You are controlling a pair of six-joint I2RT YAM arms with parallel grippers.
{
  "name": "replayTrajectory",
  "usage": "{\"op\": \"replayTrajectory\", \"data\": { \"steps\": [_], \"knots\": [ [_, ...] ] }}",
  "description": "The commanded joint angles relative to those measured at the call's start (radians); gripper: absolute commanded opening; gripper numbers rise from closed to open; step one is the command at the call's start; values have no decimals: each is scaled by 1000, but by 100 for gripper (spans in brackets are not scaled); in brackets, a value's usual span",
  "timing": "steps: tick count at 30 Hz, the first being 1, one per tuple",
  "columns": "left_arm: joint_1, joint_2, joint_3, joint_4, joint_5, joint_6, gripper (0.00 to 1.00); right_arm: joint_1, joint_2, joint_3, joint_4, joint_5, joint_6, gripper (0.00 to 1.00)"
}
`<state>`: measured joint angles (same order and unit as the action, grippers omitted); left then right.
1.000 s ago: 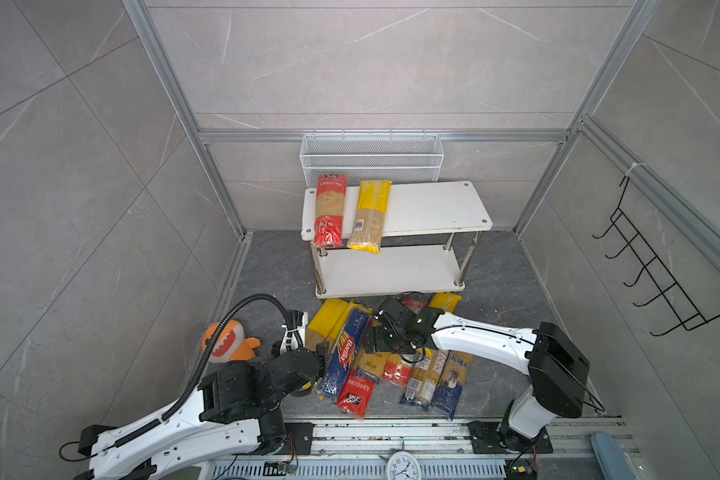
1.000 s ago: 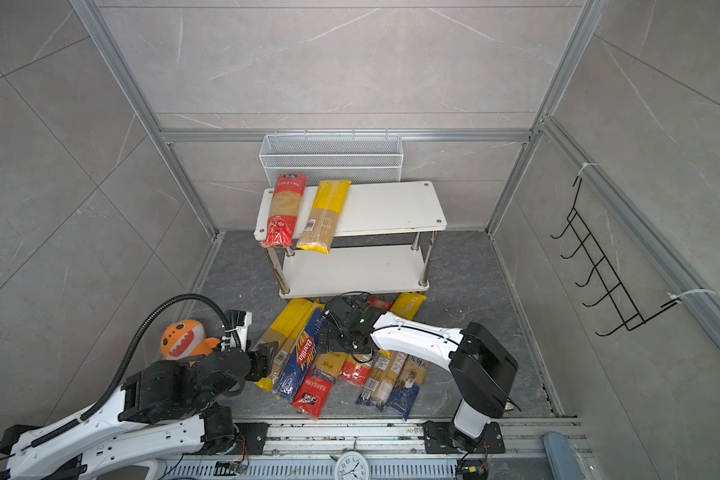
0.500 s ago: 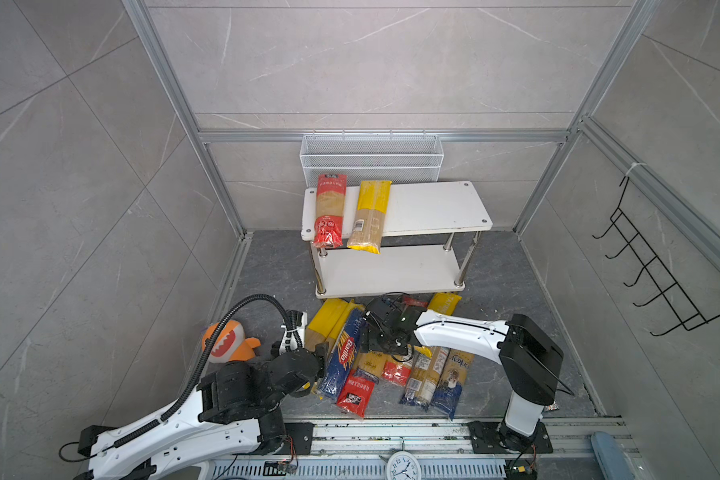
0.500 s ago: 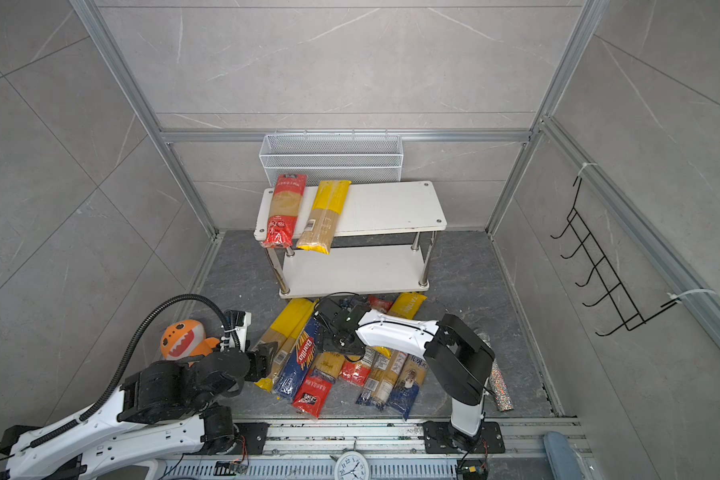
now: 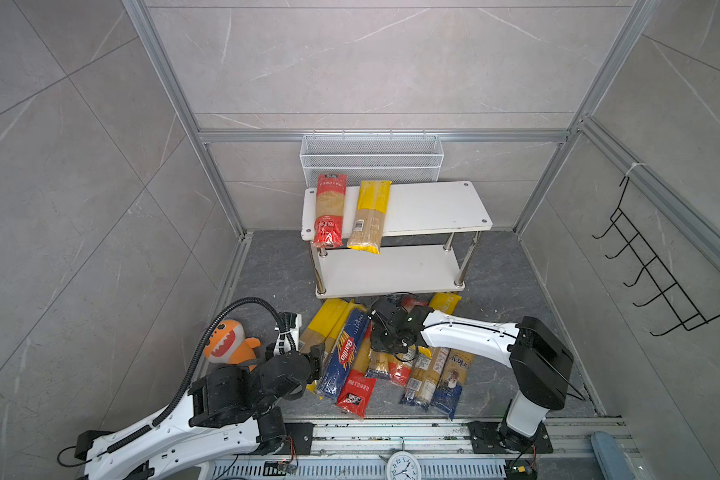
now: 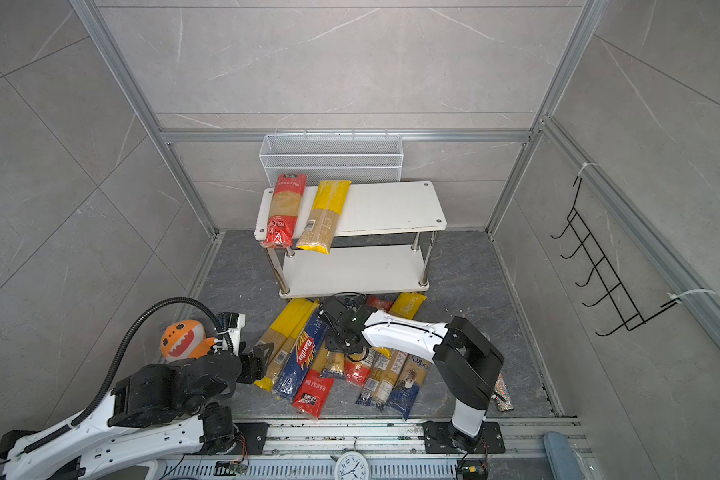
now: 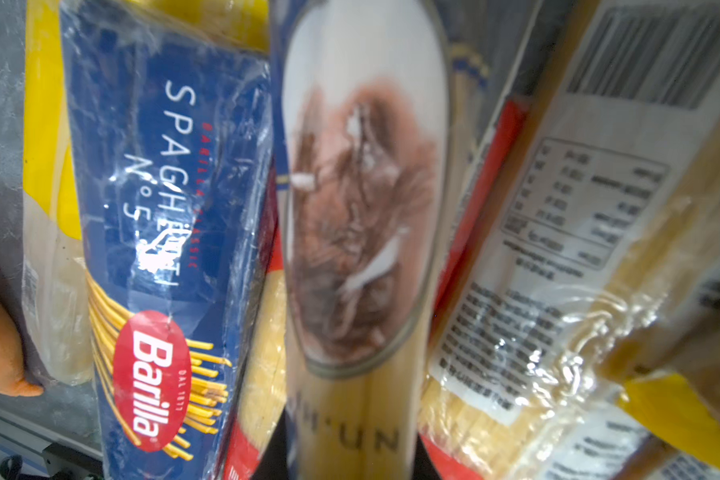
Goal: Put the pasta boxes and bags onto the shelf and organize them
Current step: 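Grasp the blue-and-yellow Ankara spaghetti bag with the right gripper and lift it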
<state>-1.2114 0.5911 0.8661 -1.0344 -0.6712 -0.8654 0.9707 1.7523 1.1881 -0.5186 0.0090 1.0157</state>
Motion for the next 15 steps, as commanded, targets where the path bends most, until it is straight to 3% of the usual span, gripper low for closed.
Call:
{"op": "replayTrajectory", "data": {
  "steps": [1, 8, 12, 15],
  "knots": [
    [-3, 15, 14, -20, -5, -7, 79, 13, -47, -70, 16, -28, -26, 0],
    [-2, -4, 25, 3, -10, 10, 84, 13, -259, -181, 25, -67, -49, 0],
    [-2, 29, 57, 6, -7, 40, 96, 13, -387, -230, -12, -80, -65, 0],
    [-1, 74, 91, 14, 5, 60, 100, 15, -502, -274, -24, -106, -71, 0]
  ]
}}
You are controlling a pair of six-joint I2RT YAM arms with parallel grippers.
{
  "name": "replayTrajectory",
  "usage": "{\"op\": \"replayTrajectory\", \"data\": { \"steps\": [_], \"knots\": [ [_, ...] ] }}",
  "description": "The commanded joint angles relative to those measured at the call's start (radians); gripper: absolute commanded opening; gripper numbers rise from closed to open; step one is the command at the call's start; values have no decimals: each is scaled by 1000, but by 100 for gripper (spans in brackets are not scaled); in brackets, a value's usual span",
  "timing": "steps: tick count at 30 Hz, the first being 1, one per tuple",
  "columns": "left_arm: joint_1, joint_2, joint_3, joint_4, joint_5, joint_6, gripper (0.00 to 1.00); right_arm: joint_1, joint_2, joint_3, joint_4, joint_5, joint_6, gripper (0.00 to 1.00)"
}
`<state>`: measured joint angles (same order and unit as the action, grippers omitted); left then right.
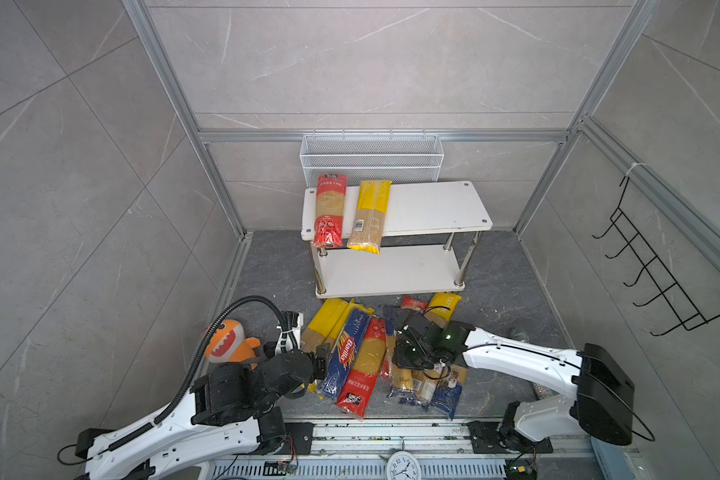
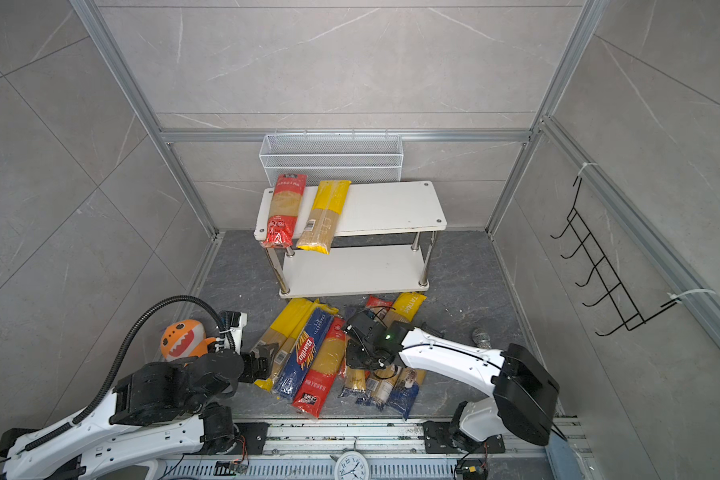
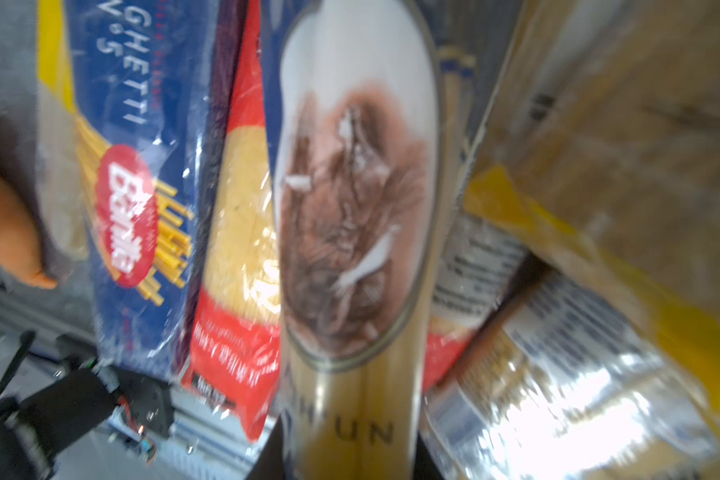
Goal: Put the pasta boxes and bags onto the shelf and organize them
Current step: 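Grasp the blue-and-yellow Ankara spaghetti bag with the right gripper and lift it, then carry the Ankara bag upright with the right gripper onto the top shelf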
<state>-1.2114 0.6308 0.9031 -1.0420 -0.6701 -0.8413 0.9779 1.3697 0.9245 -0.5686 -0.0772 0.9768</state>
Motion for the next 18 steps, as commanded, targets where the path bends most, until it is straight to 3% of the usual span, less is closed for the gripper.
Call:
{"op": "replayTrajectory", "data": {
  "steps": [1, 11, 18],
  "knots": [
    [-2, 48, 64, 31, 10, 45, 100, 8, -160, -24, 25, -32, -38, 0],
    [6, 156, 159, 73, 12, 110, 100, 33, -485, 82, -242, -15, -136, 0],
    [25, 177, 239, 24, -10, 116, 100, 34, -549, 302, -398, 56, -213, 0]
  ]
}}
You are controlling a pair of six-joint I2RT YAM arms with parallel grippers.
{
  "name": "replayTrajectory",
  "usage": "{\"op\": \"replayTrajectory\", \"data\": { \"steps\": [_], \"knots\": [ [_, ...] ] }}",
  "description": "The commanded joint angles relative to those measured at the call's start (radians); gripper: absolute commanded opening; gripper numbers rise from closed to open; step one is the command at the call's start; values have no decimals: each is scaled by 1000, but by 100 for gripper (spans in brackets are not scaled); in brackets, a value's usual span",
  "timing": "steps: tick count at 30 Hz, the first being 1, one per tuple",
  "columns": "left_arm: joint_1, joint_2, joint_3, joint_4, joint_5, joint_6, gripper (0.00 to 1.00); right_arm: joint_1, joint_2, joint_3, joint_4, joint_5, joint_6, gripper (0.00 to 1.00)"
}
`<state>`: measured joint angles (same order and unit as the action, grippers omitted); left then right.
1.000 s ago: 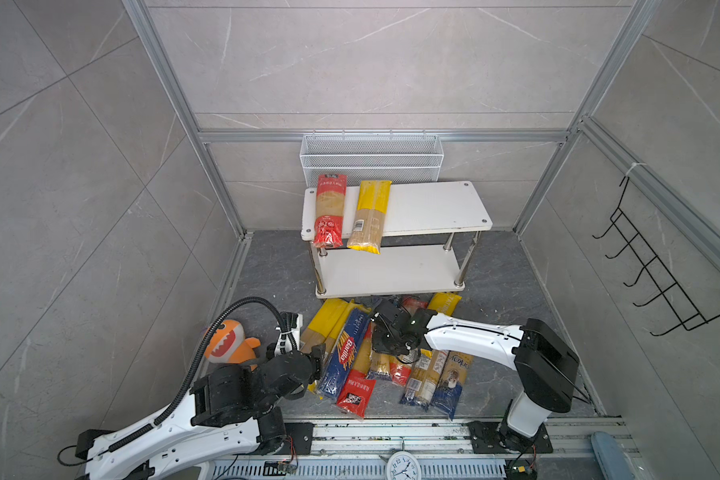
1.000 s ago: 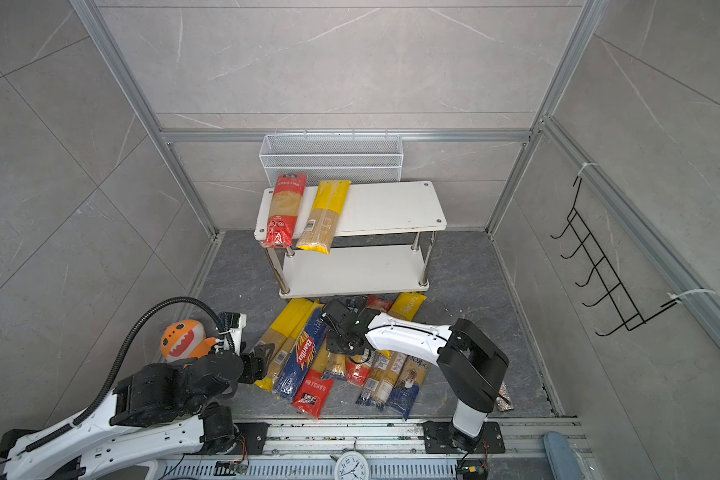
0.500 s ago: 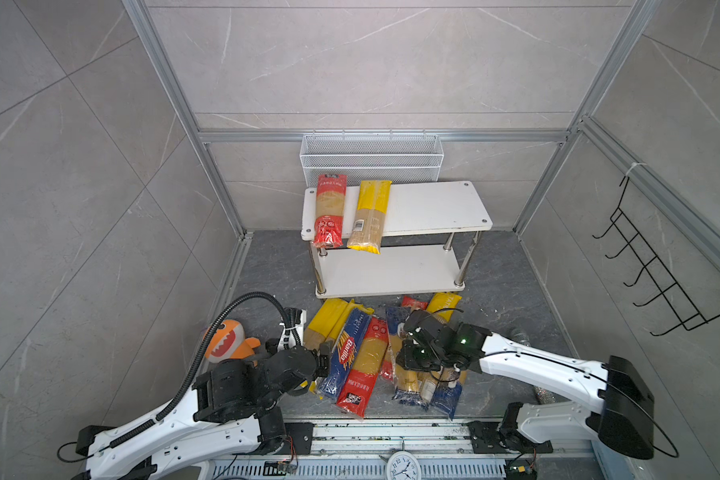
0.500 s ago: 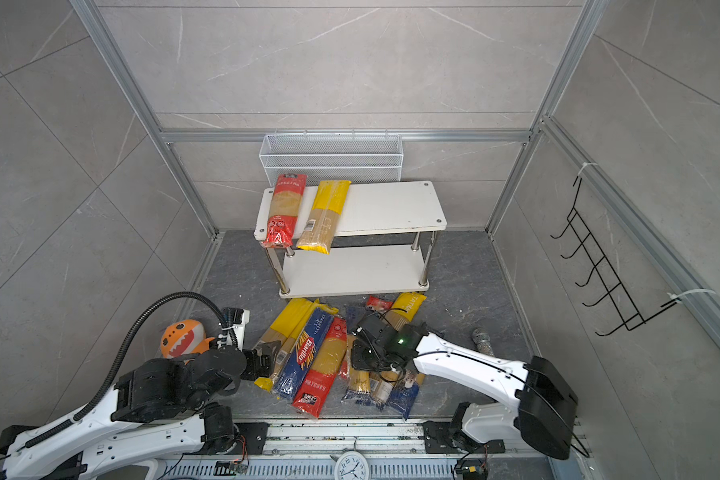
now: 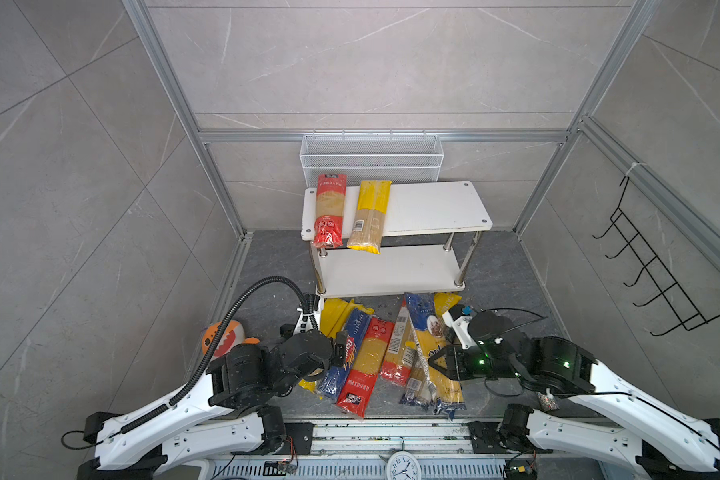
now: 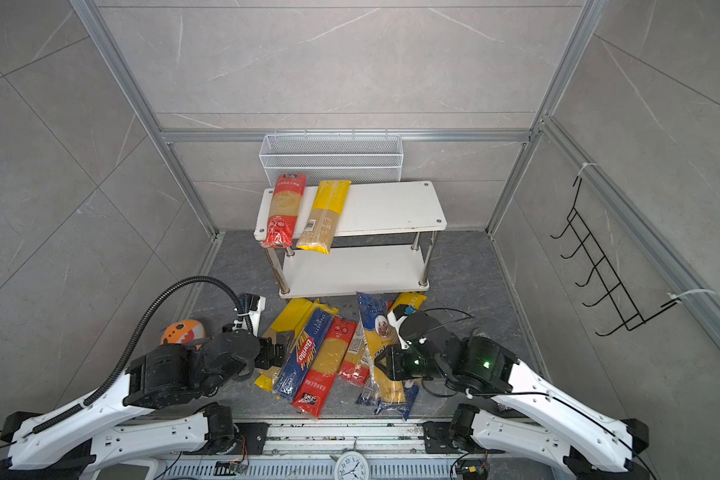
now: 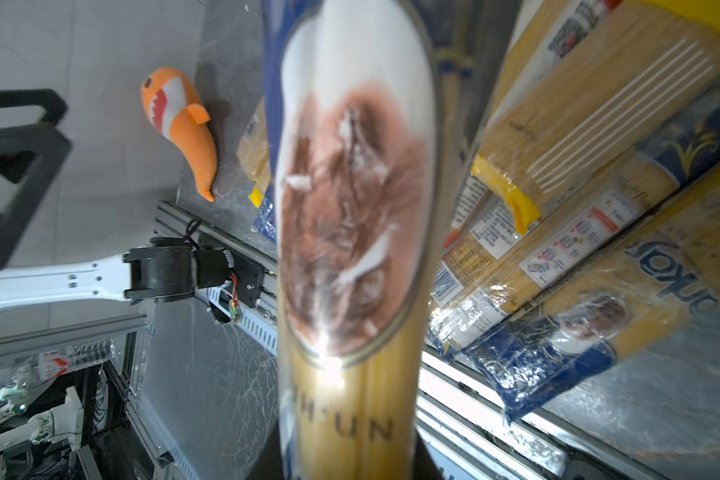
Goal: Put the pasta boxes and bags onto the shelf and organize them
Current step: 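Carry the Ankara bag upright with the right gripper onto the top shelf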
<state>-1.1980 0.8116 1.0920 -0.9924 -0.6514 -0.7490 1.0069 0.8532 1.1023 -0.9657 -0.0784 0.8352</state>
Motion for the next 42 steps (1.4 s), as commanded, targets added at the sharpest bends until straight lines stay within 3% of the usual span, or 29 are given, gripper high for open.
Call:
{"op": "replayTrajectory", "data": {
  "steps": [1, 9, 16, 23, 29, 34, 42],
  "knots": [
    [14, -4, 58, -37, -32, 22, 100, 3, -29, 150, -7, 66, -77, 0],
    [21, -31, 71, -76, -44, -2, 100, 4, 145, 438, -49, 189, -152, 0],
    [25, -33, 72, -64, -46, 10, 100, -42, 487, 886, -157, 352, -266, 0],
    [27, -34, 74, -51, -28, 41, 100, -300, 830, 1342, -254, 218, -304, 0],
    [29, -63, 76, -52, -37, 49, 100, -443, 1124, 1781, -374, 84, -318, 0],
    [29, -75, 72, -51, -46, 51, 100, -504, 1148, 1659, -260, 4, -314, 0],
    [29, -69, 81, -59, -47, 53, 100, -509, 1237, 1709, -259, -29, -298, 1]
  ]
}}
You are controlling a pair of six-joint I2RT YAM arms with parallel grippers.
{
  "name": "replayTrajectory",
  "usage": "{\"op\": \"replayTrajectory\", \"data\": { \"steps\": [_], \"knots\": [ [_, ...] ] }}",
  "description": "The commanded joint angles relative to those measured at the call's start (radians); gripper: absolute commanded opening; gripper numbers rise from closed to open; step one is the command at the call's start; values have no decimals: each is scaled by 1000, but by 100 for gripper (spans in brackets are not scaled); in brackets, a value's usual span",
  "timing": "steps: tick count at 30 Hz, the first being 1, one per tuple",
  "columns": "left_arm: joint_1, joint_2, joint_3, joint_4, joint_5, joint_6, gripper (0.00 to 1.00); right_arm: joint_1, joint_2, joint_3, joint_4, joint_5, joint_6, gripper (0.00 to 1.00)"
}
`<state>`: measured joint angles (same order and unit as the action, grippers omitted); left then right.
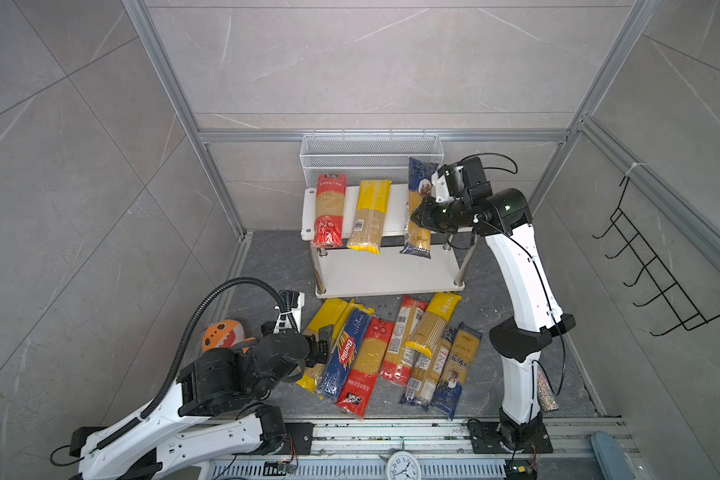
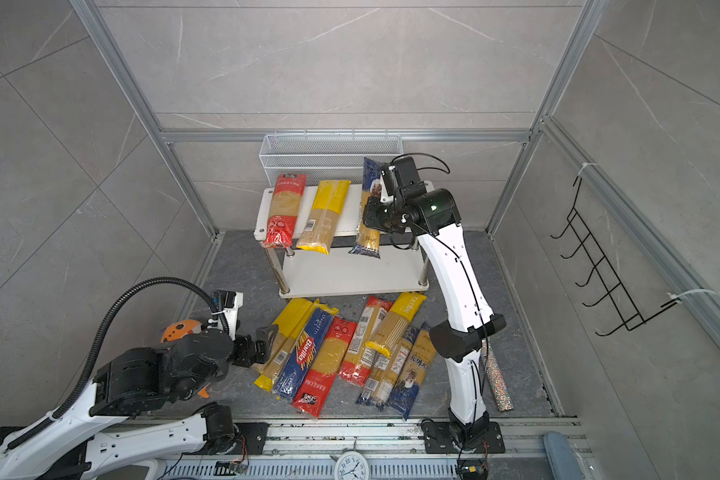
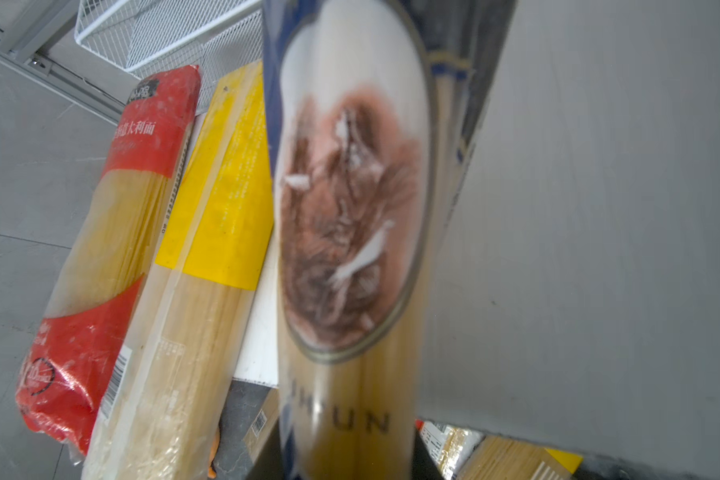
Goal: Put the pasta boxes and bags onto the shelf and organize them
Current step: 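Carry the Ankara bag upright with the right gripper onto the top shelf, then set the Ankara bag beside the yellow bag and open the right gripper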
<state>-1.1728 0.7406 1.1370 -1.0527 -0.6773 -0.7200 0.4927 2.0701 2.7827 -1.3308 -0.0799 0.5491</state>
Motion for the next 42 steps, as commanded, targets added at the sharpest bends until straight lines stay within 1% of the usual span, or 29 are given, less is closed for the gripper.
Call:
{"op": "replayTrajectory", "data": {
  "steps": [1, 3, 7, 9, 14, 21, 24, 27, 34, 42],
  "knots": [
    [4, 2, 35, 5, -21, 25, 100, 5, 25, 20, 110, -29, -9, 2],
    [4, 2, 35, 9, -22, 28, 100, 6, 34, 7, 113, -41, 0, 6],
    [4, -4, 32, 8, -26, 33, 100, 7, 39, 1, 120, -57, 7, 28],
    [4, -10, 29, 4, -27, 32, 100, 7, 35, -7, 127, -57, 7, 36],
    [4, -41, 17, 0, -28, 24, 100, 7, 31, -39, 137, -57, 10, 44],
    [4, -77, 4, -15, -33, 16, 100, 15, 41, -67, 149, -78, 22, 45],
    [4, -93, -3, -19, -34, 14, 100, 35, 53, -64, 159, -72, 28, 42],
    [4, -108, -8, -25, -38, 12, 100, 60, 82, -43, 164, -70, 37, 40],
    [4, -132, -10, -44, -35, 4, 100, 124, 172, 46, 173, -69, 70, 40],
    [4, -170, -13, -67, -35, 4, 100, 156, 199, 47, 228, -42, 130, 40]
  ]
}}
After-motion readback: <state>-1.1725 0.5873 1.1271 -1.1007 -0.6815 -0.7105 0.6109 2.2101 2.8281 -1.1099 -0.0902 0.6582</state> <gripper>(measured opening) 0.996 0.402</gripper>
